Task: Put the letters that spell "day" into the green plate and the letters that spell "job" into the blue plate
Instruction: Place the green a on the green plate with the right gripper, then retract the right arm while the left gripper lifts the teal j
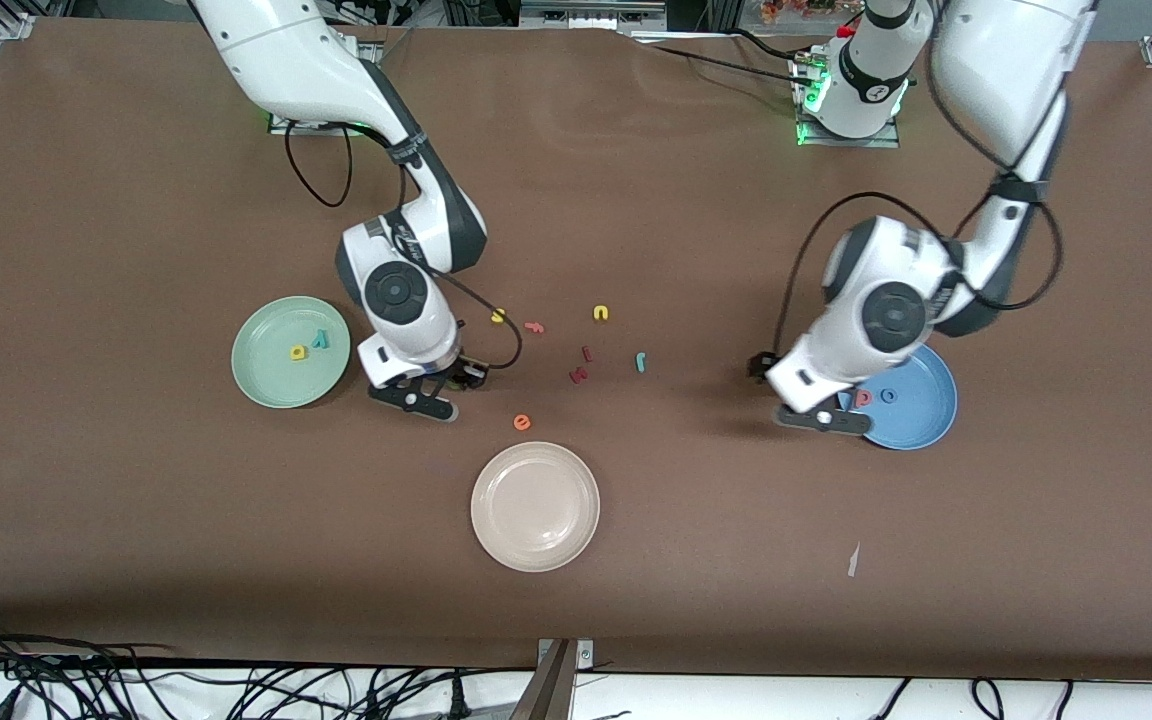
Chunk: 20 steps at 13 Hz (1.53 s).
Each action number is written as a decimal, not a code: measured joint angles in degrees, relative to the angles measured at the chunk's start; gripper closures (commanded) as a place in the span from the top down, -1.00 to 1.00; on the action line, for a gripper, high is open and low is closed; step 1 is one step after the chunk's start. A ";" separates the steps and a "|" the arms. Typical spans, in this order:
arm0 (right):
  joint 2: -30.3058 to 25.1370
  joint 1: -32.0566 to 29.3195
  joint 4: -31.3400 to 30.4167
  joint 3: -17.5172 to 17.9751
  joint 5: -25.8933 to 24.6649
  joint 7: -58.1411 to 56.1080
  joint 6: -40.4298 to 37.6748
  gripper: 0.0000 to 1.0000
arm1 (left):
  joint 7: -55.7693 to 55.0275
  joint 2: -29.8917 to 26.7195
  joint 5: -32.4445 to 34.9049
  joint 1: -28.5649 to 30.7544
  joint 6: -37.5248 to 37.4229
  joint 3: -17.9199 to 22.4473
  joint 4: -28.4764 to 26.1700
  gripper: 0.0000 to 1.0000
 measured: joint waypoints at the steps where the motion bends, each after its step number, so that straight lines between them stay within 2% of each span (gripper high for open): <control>1: -1.11 -0.01 0.37 -1.49 -0.01 -2.78 -3.16 -1.00 | -4.46 1.56 0.00 -2.72 0.06 -0.04 1.92 1.00; 3: -2.54 -0.02 0.36 -5.31 -0.08 -9.16 -8.93 -1.00 | -11.90 4.67 0.00 -7.03 0.07 -0.10 5.54 1.00; 6: -3.88 -0.26 -1.59 -11.36 -0.08 -18.30 -13.16 -1.00 | -19.61 7.66 0.00 -11.37 1.27 -0.08 8.05 0.99; 7: -4.76 -0.28 -4.06 -13.09 -0.08 -21.36 -13.17 -0.96 | -21.74 8.19 0.00 -12.23 2.60 -0.07 8.06 0.97; 8: -5.93 -0.31 -7.08 -14.93 -0.07 -24.87 -12.92 -0.83 | -23.76 8.75 0.00 -13.03 3.66 -0.04 8.07 0.92; 9: -7.16 -0.37 -9.98 -16.69 -0.06 -27.91 -12.12 -0.39 | -25.63 9.41 0.03 -13.88 4.71 -0.01 8.07 0.85; 10: -8.15 -0.52 -12.45 -17.91 -0.06 -29.95 -10.47 0.38 | -27.24 10.10 0.24 -14.59 5.71 0.06 8.07 0.80; 11: -8.84 -0.65 -14.42 -18.40 -0.06 -30.87 -8.58 0.99 | -28.57 10.74 0.89 -15.03 6.40 0.06 8.08 0.78; 13: -9.77 -0.59 -16.20 -18.60 -0.06 -31.09 -7.16 1.00 | -30.49 11.73 2.54 -15.25 6.82 0.12 8.09 0.61; 16: -12.99 -0.51 -16.20 -18.86 -0.01 -31.90 -10.07 1.00 | -31.30 12.62 2.82 -15.81 6.85 0.11 8.11 0.34; 20: -23.25 -0.32 -15.61 -19.80 0.00 -36.22 -18.86 1.00 | -31.63 13.49 2.83 -16.35 6.87 0.11 8.21 -0.02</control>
